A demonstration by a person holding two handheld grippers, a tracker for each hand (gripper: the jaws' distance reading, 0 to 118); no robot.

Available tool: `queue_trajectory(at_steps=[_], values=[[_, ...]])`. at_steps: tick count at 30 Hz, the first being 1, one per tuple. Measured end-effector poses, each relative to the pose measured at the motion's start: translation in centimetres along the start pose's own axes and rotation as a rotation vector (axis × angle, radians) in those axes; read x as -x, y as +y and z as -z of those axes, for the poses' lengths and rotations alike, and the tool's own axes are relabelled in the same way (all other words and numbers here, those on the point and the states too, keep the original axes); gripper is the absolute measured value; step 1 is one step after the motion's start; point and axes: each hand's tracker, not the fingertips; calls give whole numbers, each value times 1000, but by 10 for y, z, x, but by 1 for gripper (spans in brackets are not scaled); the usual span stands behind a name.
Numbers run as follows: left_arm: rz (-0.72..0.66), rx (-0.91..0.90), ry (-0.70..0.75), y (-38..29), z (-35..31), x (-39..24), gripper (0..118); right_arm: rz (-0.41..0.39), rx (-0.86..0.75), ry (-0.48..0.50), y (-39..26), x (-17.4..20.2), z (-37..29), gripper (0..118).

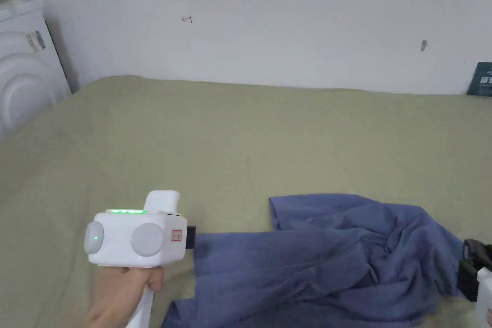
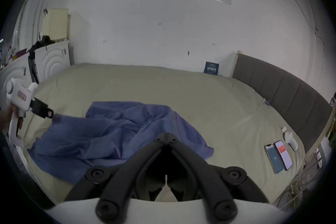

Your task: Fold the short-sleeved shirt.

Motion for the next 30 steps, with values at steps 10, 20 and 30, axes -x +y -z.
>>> queue_trajectory(at_steps=[10, 20, 30], values=[[121, 133, 138, 14, 108, -11, 57, -49, 118, -21, -26, -16, 47, 0], [167, 82, 50, 11, 58, -40, 1, -5, 252, -73, -20, -68, 88, 0], [153, 103, 46, 11, 69, -38, 1, 260, 598, 19, -38, -130, 183, 111]])
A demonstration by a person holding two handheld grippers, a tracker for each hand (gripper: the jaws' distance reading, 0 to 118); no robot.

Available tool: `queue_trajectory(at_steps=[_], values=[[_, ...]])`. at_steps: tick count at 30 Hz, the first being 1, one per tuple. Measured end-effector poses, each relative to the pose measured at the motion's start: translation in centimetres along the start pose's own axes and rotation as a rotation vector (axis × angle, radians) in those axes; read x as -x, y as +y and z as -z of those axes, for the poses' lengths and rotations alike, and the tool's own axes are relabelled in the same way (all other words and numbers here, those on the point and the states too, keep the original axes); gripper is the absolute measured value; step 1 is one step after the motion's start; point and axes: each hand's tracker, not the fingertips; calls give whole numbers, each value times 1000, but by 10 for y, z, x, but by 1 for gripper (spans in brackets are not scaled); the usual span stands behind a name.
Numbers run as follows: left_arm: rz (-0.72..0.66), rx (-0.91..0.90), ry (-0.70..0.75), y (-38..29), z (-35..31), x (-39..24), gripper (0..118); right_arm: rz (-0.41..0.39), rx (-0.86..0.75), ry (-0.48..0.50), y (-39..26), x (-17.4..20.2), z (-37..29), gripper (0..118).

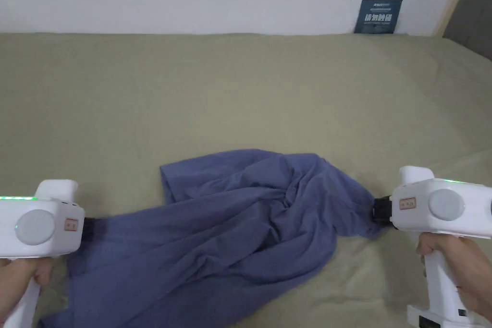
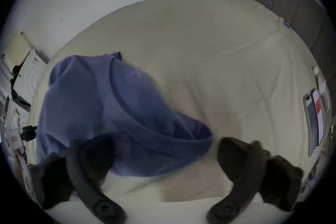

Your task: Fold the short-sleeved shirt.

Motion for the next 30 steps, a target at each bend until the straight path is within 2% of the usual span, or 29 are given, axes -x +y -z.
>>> queue_trajectory(at_steps=[2, 3, 4, 5, 6, 7, 8, 12, 14, 20, 22, 24, 30], values=[[-1, 6, -1, -1, 4, 0, 1, 41, 50, 50, -4, 0, 7, 110], [-7, 6, -1, -2, 5, -2, 1, 44, 83, 43, -4, 0, 14, 109], [-10, 5, -1, -2, 5, -3, 1, 50, 13, 9, -17, 0, 18, 101], [-13, 2, 1, -1, 4, -2, 1, 2, 39, -39, -19, 6, 18, 86], [-16, 2, 3, -1, 5, -3, 1, -27, 47, -55, -16, 16, 12, 57], [-17, 2, 5, -1, 5, -4, 1, -35, 52, -46, -19, 22, 11, 5], [-19, 1, 6, -1, 4, -4, 1, -56, 62, -82, -21, 27, 6, 5], [-92, -13, -9, 4, -14, 8, 1, -123, -32, -52, -4, 27, -20, 5], [-132, -51, -25, 8, -39, 18, 1, -61, -78, -39, 9, 19, -43, 5], [-102, -240, 94, 24, -154, 56, 1, -117, -249, 23, 39, 18, -129, 5], [-131, -289, 106, 27, -195, 75, 1, -134, -313, 60, 40, 34, -173, 5], [-136, -355, 170, 29, -236, 93, 1, -166, -390, 49, 46, 46, -206, 5], [-196, -483, 208, 44, -332, 135, 1, -151, -491, 79, 77, 71, -279, 5]])
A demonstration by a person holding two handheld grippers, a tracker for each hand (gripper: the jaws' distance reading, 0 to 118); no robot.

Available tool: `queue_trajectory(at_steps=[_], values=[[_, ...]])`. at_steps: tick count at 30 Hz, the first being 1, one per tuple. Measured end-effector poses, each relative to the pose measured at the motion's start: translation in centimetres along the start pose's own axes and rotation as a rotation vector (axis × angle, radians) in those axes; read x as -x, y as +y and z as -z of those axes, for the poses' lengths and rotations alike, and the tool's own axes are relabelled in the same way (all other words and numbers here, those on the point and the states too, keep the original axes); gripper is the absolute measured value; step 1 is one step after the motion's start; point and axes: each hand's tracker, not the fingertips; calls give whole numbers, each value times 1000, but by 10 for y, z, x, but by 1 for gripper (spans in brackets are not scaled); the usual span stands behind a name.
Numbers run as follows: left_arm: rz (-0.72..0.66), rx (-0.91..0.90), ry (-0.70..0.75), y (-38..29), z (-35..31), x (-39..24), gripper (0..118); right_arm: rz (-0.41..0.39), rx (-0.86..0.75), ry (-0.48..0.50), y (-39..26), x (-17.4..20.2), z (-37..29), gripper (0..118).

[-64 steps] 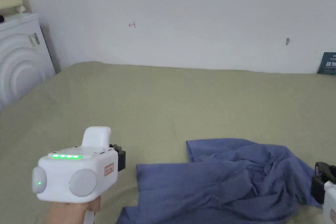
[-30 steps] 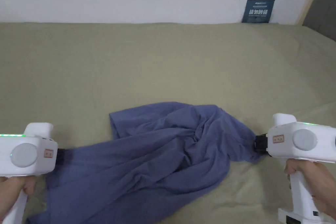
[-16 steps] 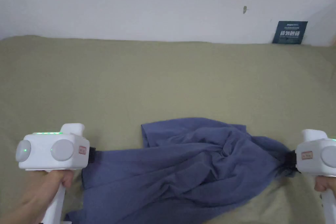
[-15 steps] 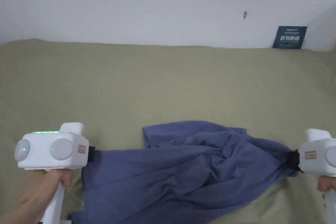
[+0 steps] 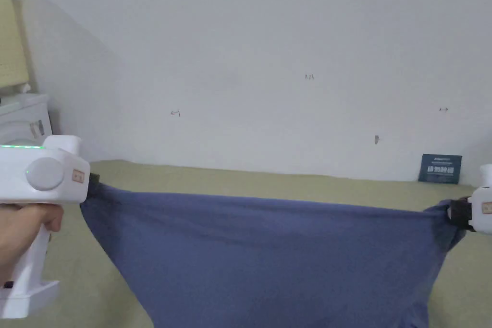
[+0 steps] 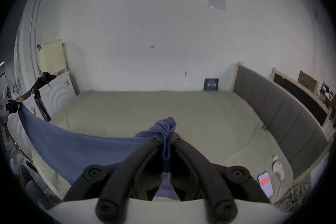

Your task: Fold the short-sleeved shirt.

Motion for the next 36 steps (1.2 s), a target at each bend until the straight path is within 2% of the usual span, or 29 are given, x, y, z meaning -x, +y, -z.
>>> queue_trajectory(at_steps=[3, 9, 14, 21, 23, 26, 29, 34, 36], values=[[-5, -52, 14, 27, -19, 5, 1, -35, -69, -19, 31, 15, -15, 5], [44, -115, 83, 78, -20, -10, 1, -49, -117, -75, 92, 26, 0, 5], [37, -152, 126, 117, 1, -29, 1, -88, -145, -104, 135, 32, 22, 5], [71, -199, 194, 169, 51, -63, 1, -60, -187, -137, 188, 35, 67, 5], [83, -221, 223, 178, 66, -73, 1, -99, -202, -176, 194, 37, 88, 5], [112, -250, 246, 183, 92, -88, 1, -66, -199, -171, 192, 36, 106, 5], [121, -248, 251, 175, 127, -100, 1, -81, -183, -193, 184, 35, 143, 5], [118, -142, 209, 134, 194, -110, 1, -98, -107, -202, 141, 35, 190, 5], [120, -105, 189, 105, 222, -111, 1, -104, -78, -174, 112, 32, 213, 5]])
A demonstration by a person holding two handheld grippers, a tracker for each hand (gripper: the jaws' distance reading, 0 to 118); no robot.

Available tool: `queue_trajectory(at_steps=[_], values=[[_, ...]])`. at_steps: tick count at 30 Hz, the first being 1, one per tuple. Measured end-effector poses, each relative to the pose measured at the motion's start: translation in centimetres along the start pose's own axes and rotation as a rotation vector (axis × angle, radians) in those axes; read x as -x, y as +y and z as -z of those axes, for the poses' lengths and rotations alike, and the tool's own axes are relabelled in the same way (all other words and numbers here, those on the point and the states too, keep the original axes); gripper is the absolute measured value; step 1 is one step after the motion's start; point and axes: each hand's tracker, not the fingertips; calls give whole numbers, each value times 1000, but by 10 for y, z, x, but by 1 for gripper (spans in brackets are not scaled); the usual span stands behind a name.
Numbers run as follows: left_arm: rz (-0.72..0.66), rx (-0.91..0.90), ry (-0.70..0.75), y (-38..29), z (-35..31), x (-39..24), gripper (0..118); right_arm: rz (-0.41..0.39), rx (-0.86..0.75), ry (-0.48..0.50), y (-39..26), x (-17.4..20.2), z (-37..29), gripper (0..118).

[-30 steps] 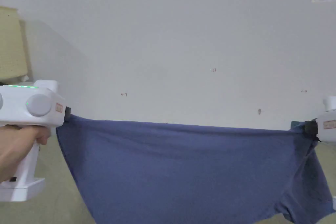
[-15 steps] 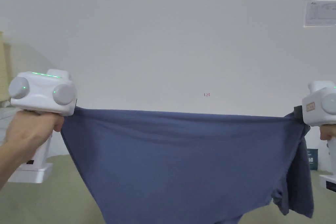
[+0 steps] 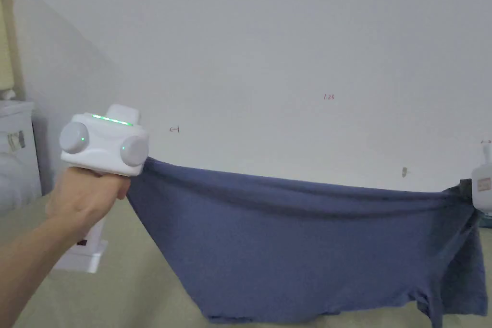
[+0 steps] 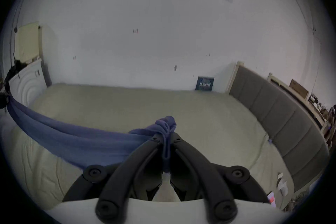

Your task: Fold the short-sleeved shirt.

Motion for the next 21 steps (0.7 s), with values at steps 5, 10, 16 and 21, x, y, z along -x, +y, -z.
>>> queue_trajectory(at_steps=[5, 10, 16, 21], values=[[3, 127, -77, -95, 20, -11, 1, -32, 142, 37, -97, 0, 19, 5], [27, 203, -122, -177, -6, 6, 1, -3, 212, 81, -191, -22, -15, 5], [11, 239, -180, -237, -93, 38, 1, 12, 233, 131, -246, -38, -89, 5], [16, 247, -193, -283, -159, 62, 1, 56, 224, 145, -288, -49, -164, 5]])
